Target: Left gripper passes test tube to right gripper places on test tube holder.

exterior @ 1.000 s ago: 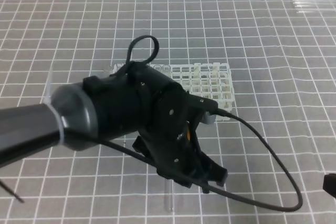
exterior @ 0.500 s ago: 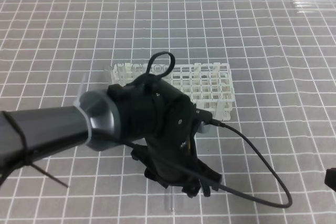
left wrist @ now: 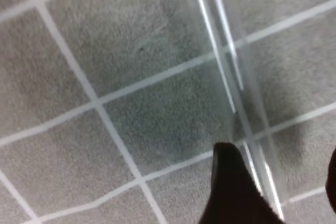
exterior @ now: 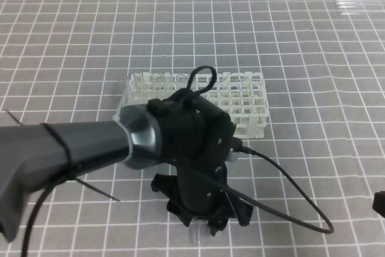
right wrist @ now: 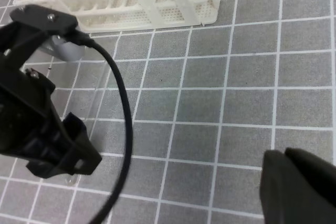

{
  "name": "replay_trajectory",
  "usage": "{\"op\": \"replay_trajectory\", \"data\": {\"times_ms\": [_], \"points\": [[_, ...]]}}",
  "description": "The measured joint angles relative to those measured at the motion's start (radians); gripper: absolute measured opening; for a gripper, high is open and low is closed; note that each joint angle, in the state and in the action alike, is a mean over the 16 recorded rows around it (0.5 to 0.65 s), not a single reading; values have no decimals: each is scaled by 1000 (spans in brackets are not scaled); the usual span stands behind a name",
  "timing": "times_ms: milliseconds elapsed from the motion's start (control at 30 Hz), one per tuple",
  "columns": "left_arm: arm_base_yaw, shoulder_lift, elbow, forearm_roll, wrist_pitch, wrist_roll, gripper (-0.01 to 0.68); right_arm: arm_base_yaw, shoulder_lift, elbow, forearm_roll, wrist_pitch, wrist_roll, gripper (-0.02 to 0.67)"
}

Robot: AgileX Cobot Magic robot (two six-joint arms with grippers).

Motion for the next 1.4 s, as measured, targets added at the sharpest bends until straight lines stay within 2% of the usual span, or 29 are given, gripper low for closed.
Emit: {"op": "replay_trajectory", "data": {"times_ms": [233,767,1100,1400], "points": [[0,19,-10,5,24,-18,307,0,0,0,1,-1,0,-13],[0,27,-13,24,23,14,114,0,0,0,10,0,-1,-13],[0,17,-13,28,26,116,61,0,0,0,11,5,-4,-13],[-2,-96,-11,-40,7,215,39,0,0,0,9,21,-4,-13]]}}
